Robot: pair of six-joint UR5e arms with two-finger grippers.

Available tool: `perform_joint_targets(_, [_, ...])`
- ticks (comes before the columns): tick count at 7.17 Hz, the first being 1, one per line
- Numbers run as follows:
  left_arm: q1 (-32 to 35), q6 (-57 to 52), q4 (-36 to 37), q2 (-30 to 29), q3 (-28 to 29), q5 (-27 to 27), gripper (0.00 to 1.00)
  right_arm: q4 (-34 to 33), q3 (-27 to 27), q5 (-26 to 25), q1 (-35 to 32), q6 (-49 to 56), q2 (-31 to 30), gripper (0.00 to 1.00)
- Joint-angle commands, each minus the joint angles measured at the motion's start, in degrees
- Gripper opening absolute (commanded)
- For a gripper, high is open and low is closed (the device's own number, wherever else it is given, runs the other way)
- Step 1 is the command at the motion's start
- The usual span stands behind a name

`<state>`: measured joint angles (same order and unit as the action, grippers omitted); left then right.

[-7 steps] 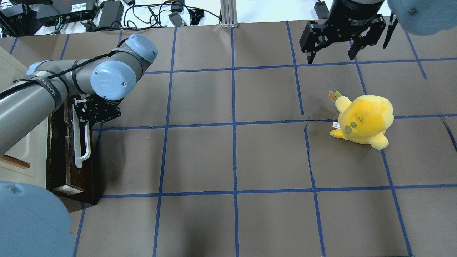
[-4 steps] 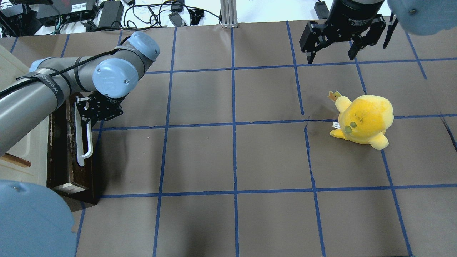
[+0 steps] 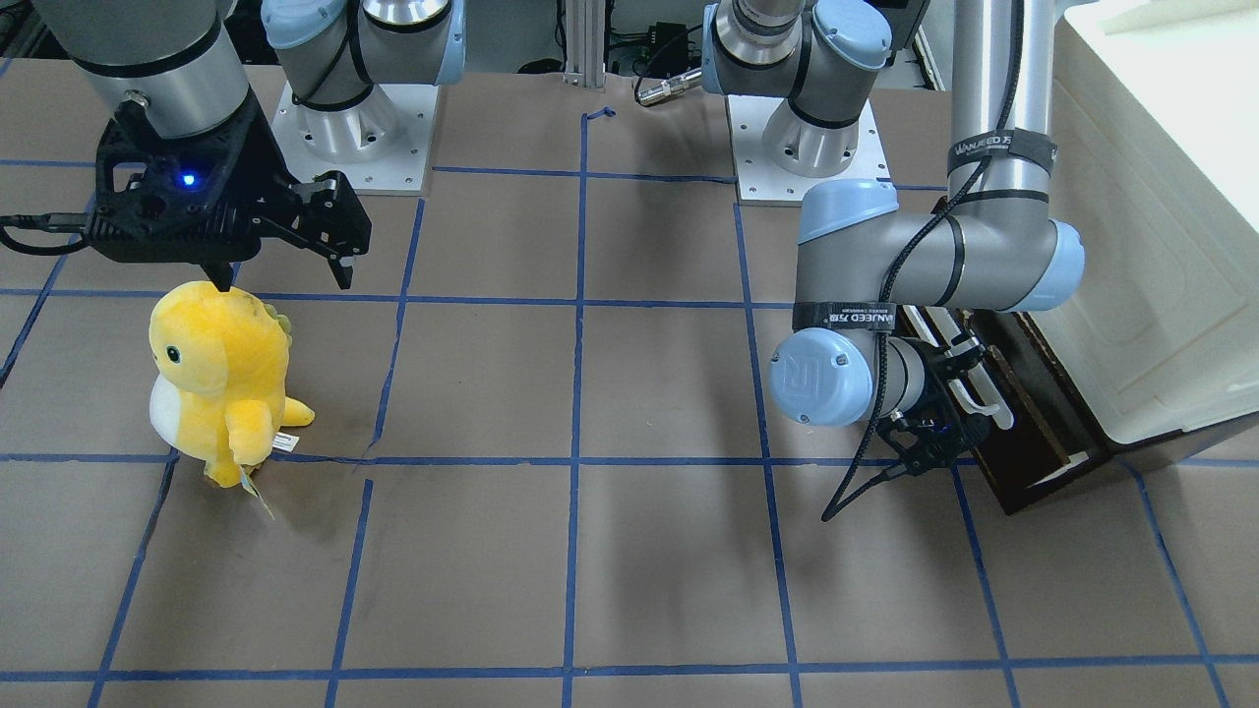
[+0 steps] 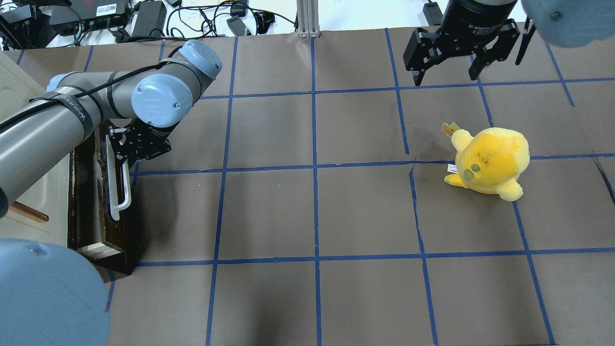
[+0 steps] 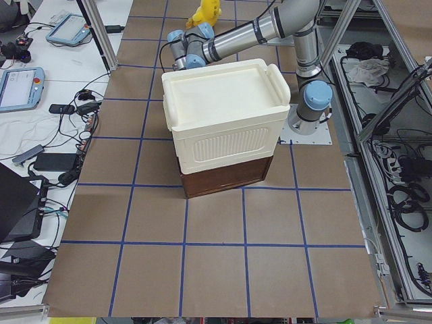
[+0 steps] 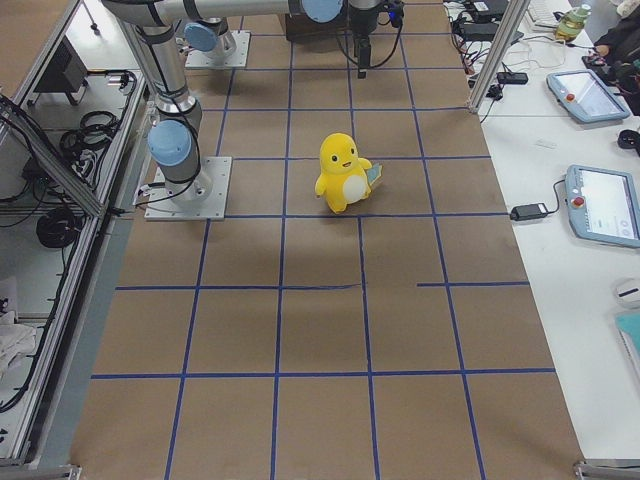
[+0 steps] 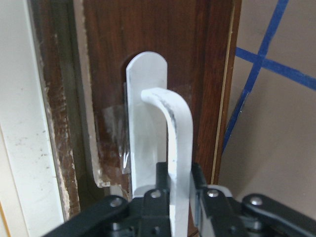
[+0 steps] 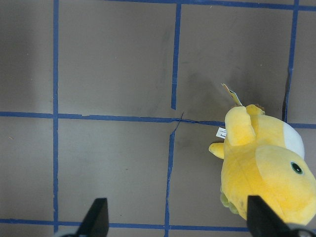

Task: Pull drawer sideways
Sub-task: 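Pull the handle with the left gripper away from the cabinet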

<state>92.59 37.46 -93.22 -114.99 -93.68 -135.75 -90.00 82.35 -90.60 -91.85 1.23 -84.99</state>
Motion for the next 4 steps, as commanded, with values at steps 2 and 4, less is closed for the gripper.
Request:
perform_joint_targets(2, [0.6,0.4,-2.4,-0.1,0.9,-0.5,0.16,0.0,0.0,0.1,0.0,0.0,0.0,1.00])
perform_joint_targets(4, [0.5,0.4,-4.0,0.8,0.8,-0.7,0.17,0.0,0.0,0.1,0.0,0.0,0.0,1.00])
